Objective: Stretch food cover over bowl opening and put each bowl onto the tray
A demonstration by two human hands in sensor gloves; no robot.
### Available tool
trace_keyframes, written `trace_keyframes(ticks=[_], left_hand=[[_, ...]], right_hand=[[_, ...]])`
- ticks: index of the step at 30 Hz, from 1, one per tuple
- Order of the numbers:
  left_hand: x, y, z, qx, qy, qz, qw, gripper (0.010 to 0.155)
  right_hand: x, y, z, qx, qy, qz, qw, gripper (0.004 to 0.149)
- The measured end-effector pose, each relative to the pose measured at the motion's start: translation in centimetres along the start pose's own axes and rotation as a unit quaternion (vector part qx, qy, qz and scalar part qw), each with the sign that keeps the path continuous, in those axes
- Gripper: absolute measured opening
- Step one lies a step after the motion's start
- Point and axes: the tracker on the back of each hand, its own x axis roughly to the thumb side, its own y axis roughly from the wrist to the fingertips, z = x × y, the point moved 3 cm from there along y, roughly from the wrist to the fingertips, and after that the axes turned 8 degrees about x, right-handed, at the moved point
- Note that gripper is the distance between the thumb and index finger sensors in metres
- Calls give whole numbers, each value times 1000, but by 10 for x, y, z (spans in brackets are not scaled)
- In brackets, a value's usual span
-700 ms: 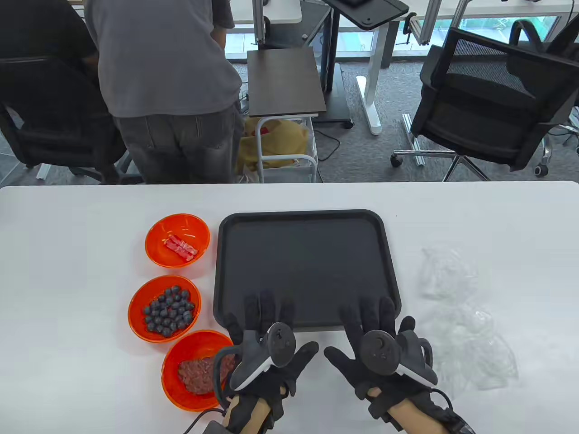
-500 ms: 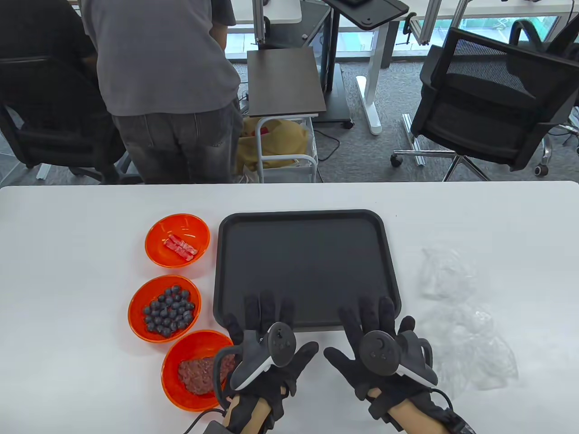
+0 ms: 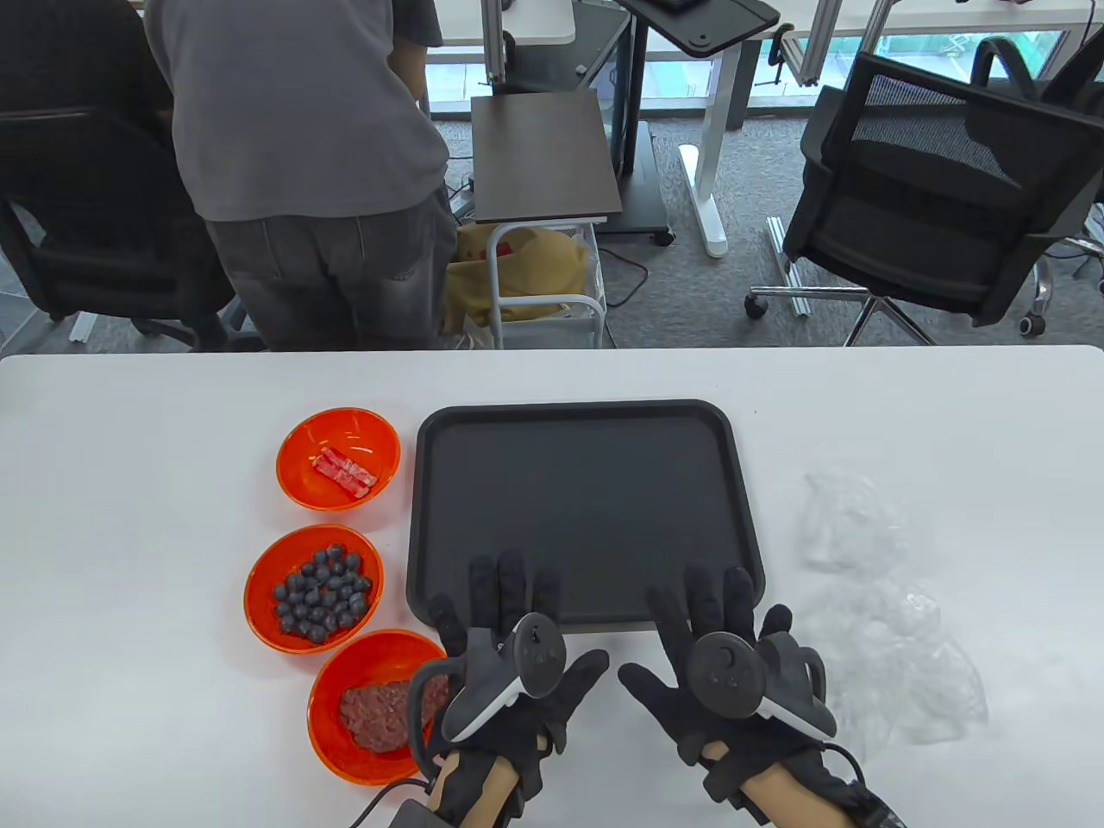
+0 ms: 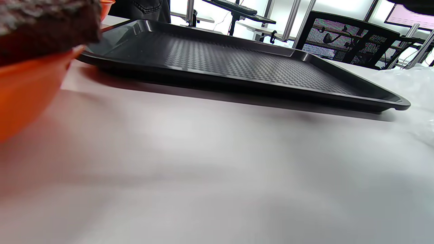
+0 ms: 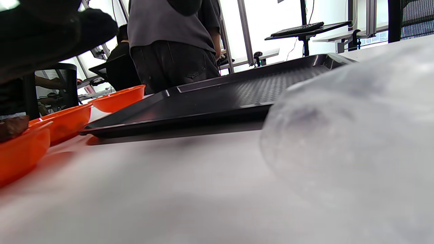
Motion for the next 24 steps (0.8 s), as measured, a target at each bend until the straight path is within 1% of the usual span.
trace_keyframes(ticks=[4, 6, 8, 12, 15, 17, 18, 20, 24], left_hand=[[0, 5, 1, 6, 0, 14, 1000, 100], [0, 10, 4, -3, 9, 25, 1000, 102], [-1, 12, 8, -5, -5, 27, 1000, 101], [-13, 7, 24, 31, 9, 34, 999, 97], [-32, -2, 39, 60, 18, 49, 997, 97], [-50, -11, 53, 97, 17, 61, 993, 98], [-60, -17, 60, 127, 16, 65, 990, 97], [-78, -29, 73, 171, 15, 73, 982, 96], [-115, -48, 87, 220, 22, 106, 969, 92]], right_hand=[[0, -1, -1, 1, 0, -1, 1000, 94], [0, -1, -1, 0, -1, -3, 1000, 94], [-1, -2, -1, 0, -1, -3, 1000, 94], [-8, -6, -4, -4, 8, 1, 1000, 94], [-12, -8, -8, -11, 17, 3, 1000, 94], [-12, -9, -9, -13, 19, 4, 1000, 94], [-12, -9, -10, -13, 20, 3, 1000, 94], [-10, -10, -10, -14, 18, 1, 1000, 94], [-7, -9, -8, -12, 13, -1, 1000, 94]])
